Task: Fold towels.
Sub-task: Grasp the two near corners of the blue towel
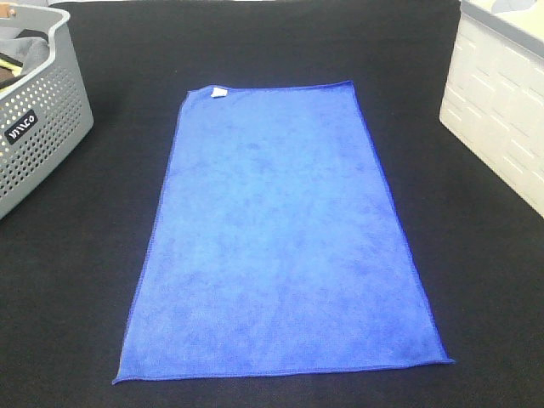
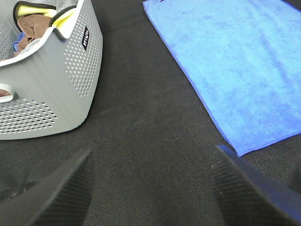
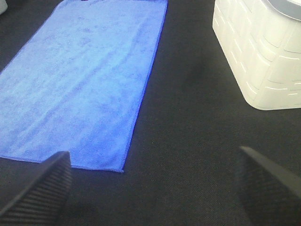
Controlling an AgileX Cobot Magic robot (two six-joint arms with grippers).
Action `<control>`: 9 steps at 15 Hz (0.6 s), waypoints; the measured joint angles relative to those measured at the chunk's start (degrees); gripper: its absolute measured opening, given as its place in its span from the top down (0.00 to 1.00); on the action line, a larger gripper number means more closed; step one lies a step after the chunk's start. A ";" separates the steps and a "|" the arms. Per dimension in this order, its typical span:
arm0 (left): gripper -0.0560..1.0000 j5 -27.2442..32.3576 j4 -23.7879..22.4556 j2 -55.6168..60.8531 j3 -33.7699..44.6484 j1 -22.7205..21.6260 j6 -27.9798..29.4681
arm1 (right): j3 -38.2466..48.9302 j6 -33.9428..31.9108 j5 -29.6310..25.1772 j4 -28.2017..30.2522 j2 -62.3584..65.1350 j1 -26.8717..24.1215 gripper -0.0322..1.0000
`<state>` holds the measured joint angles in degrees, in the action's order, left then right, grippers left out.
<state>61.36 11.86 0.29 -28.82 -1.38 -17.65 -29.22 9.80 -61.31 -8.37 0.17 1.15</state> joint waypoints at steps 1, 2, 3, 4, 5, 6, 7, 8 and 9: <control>0.32 0.00 0.00 0.00 0.00 0.00 0.00 | 0.00 0.00 0.00 0.00 0.00 0.00 0.12; 0.32 0.00 0.00 0.00 0.00 0.00 0.00 | 0.00 0.00 0.00 0.00 0.00 0.00 0.12; 0.32 0.00 0.00 0.00 0.00 0.00 0.00 | 0.00 0.00 0.00 0.00 0.00 0.00 0.12; 0.32 0.00 0.00 0.00 0.00 0.00 0.00 | 0.00 0.00 0.00 0.00 0.00 0.00 0.12; 0.32 0.00 0.00 0.00 0.00 0.00 0.00 | 0.00 0.00 0.00 0.00 0.00 0.00 0.12; 0.32 0.00 0.00 0.00 0.00 0.00 0.00 | 0.00 0.00 0.00 0.00 0.00 0.00 0.12; 0.32 0.00 0.00 0.00 0.00 0.00 0.00 | 0.00 0.00 0.00 0.00 0.00 0.00 0.12; 0.32 0.00 0.00 0.00 0.00 0.00 0.00 | 0.00 0.00 0.00 -0.06 0.00 0.00 0.12; 0.32 0.00 0.00 0.00 0.00 0.00 0.00 | 0.00 0.00 0.00 -0.06 0.00 0.00 0.12</control>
<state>61.36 11.86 0.29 -28.82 -1.38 -17.65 -29.22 9.80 -61.31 -8.42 0.17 1.15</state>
